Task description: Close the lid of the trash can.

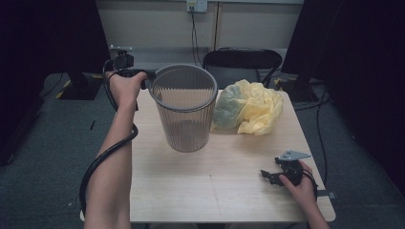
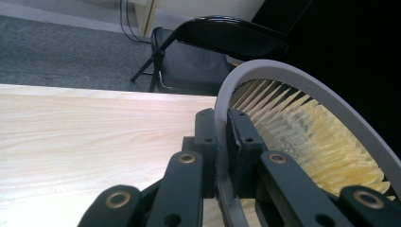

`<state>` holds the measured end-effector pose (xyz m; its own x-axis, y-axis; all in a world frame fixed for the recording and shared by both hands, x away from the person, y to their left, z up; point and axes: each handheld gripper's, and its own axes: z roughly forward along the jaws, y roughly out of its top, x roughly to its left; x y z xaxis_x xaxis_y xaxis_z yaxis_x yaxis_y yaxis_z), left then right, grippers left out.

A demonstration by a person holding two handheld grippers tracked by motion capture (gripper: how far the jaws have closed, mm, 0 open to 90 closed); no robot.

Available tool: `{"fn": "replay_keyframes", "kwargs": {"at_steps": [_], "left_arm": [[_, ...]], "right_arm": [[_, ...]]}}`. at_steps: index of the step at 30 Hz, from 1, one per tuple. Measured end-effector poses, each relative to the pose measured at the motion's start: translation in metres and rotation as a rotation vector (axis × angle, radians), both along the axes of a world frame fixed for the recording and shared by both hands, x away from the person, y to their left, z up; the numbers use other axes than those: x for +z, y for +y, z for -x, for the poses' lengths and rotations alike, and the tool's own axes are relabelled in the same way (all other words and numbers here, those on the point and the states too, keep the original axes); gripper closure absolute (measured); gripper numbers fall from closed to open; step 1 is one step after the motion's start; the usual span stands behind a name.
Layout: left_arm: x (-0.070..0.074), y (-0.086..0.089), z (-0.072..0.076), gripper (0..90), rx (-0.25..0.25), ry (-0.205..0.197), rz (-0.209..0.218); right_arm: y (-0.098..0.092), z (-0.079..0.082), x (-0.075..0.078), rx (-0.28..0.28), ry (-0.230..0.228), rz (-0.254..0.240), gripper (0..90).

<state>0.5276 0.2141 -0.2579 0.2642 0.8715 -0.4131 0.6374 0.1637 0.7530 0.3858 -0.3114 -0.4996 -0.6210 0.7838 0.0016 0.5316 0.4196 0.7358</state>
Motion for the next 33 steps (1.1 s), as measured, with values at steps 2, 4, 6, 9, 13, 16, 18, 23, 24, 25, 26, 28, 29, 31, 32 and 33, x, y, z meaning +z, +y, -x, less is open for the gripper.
{"fn": "replay_keyframes", "kwargs": {"at_steps": [2, 4, 6, 9, 13, 16, 18, 23, 24, 25, 26, 28, 29, 31, 32, 33], "left_arm": [[-0.001, -0.002, 0.000, 83.6, -0.002, 0.001, 0.000], [-0.001, -0.003, 0.000, 83.5, -0.006, 0.000, -0.004], [-0.002, -0.005, 0.000, 83.4, -0.007, 0.001, -0.009], [-0.003, -0.007, 0.000, 83.5, -0.005, -0.011, -0.014], [-0.004, -0.005, 0.001, 80.8, -0.015, -0.021, -0.024], [-0.004, -0.003, 0.002, 67.5, -0.032, -0.017, -0.010], [-0.004, -0.004, 0.004, 60.3, -0.042, -0.028, -0.033], [-0.005, -0.001, 0.009, 44.0, -0.058, -0.048, -0.087], [-0.005, 0.000, 0.009, 41.0, -0.058, -0.051, -0.098], [-0.005, 0.001, 0.010, 38.3, -0.063, -0.055, -0.099], [-0.005, 0.002, 0.011, 36.9, -0.063, -0.056, -0.102], [-0.006, 0.003, 0.013, 32.2, -0.065, -0.055, -0.095], [-0.006, 0.003, 0.014, 30.8, -0.067, -0.052, -0.092], [-0.007, 0.003, 0.017, 27.1, -0.073, -0.055, -0.089], [-0.008, 0.003, 0.018, 25.5, -0.081, -0.054, -0.089], [-0.009, 0.003, 0.019, 23.6, -0.094, -0.055, -0.091]], "right_arm": [[0.000, 0.000, 0.000, 0.000, 0.001, 0.000, 14.4], [0.000, 0.000, 0.000, 0.000, 0.001, 0.000, 14.4], [0.000, 0.000, 0.000, 0.000, 0.001, 0.000, 14.4], [0.000, 0.000, 0.000, -0.001, 0.000, -0.001, 14.4], [0.000, 0.000, 0.000, 0.000, -0.001, 0.000, 14.4], [0.000, 0.000, 0.000, -0.001, 0.000, -0.001, 14.4], [0.000, 0.000, 0.000, -0.001, -0.001, 0.000, 14.5], [0.000, 0.000, 0.000, -0.001, -0.001, -0.001, 14.4], [0.000, 0.000, 0.000, -0.001, -0.001, -0.001, 14.4], [0.000, 0.000, 0.000, -0.001, -0.001, -0.001, 14.4], [0.000, 0.000, 0.000, -0.001, 0.000, -0.001, 14.4], [0.000, 0.000, 0.000, -0.001, -0.001, -0.001, 14.4], [0.000, 0.000, 0.000, -0.001, 0.000, -0.001, 14.4], [0.000, 0.000, 0.000, -0.001, -0.001, 0.000, 14.4], [0.000, 0.000, 0.000, -0.001, -0.002, -0.001, 14.4], [0.000, 0.000, 0.000, -0.001, -0.001, -0.001, 14.4]]}}
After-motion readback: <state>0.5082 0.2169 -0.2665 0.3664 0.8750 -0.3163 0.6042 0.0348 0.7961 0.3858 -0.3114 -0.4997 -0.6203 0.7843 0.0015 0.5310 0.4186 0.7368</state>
